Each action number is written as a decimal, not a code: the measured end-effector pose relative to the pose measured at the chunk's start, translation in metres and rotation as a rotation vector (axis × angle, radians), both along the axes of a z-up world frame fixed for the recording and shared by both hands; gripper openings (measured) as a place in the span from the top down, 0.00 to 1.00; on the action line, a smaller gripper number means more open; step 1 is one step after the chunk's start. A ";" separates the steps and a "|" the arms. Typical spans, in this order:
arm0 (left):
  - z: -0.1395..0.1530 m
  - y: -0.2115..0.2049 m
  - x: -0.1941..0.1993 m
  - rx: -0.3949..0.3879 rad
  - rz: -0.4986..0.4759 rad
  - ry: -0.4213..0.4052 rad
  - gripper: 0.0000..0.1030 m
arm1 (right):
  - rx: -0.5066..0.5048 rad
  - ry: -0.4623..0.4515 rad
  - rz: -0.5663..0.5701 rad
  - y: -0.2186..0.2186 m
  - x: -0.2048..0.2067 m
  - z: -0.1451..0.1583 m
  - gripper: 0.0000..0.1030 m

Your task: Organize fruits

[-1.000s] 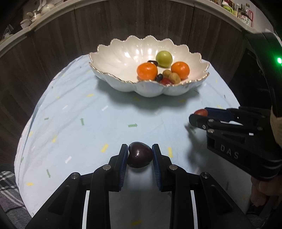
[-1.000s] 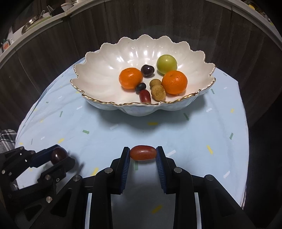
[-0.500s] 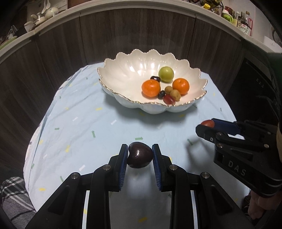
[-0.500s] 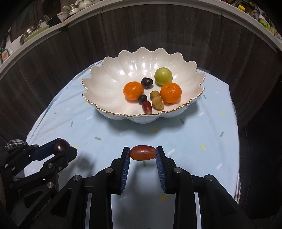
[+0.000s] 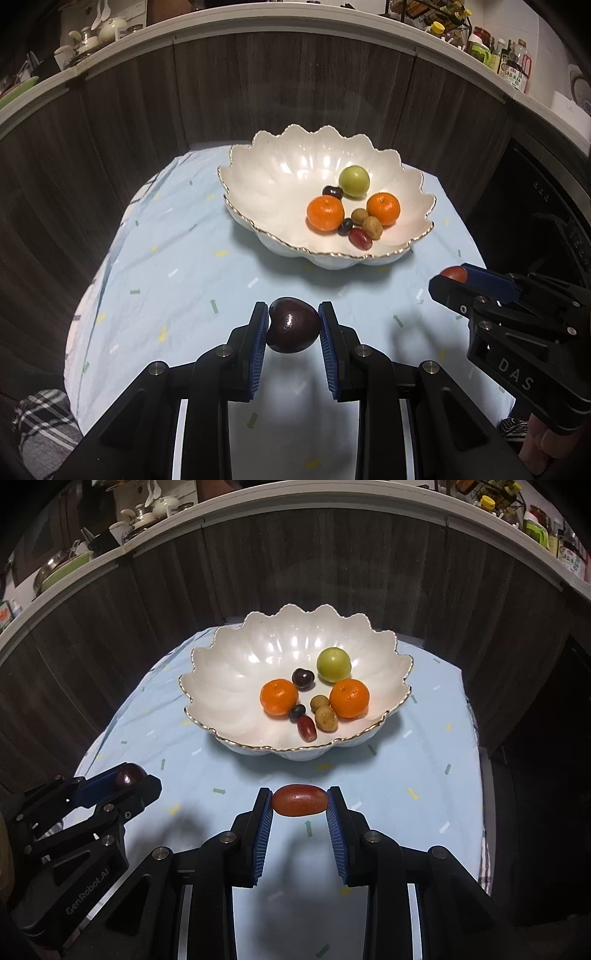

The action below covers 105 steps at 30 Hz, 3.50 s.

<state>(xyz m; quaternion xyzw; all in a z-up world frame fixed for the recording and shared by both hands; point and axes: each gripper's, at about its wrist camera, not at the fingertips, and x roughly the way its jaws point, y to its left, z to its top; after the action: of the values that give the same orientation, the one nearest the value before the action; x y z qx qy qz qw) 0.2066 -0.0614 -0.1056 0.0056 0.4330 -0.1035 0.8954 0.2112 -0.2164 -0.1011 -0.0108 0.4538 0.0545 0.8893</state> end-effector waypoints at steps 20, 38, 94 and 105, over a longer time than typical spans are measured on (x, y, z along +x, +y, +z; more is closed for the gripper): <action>0.047 0.003 0.042 0.007 -0.079 -0.069 0.73 | -0.008 -0.045 -0.077 0.000 0.016 0.039 0.70; 0.063 0.000 0.105 0.020 -0.110 -0.099 0.73 | -0.013 -0.085 -0.134 -0.009 0.073 0.054 0.70; 0.035 -0.005 0.178 0.068 -0.056 -0.084 0.26 | -0.083 -0.092 -0.289 -0.028 0.147 0.026 0.25; 0.060 0.004 0.149 0.070 -0.029 -0.119 0.21 | -0.070 -0.124 -0.298 -0.024 0.114 0.049 0.24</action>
<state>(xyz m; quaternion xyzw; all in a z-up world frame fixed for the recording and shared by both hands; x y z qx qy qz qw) 0.3556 -0.0572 -0.0461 0.0496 0.3822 -0.1008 0.9172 0.3254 -0.2402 -0.0516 0.0225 0.3962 -0.0945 0.9130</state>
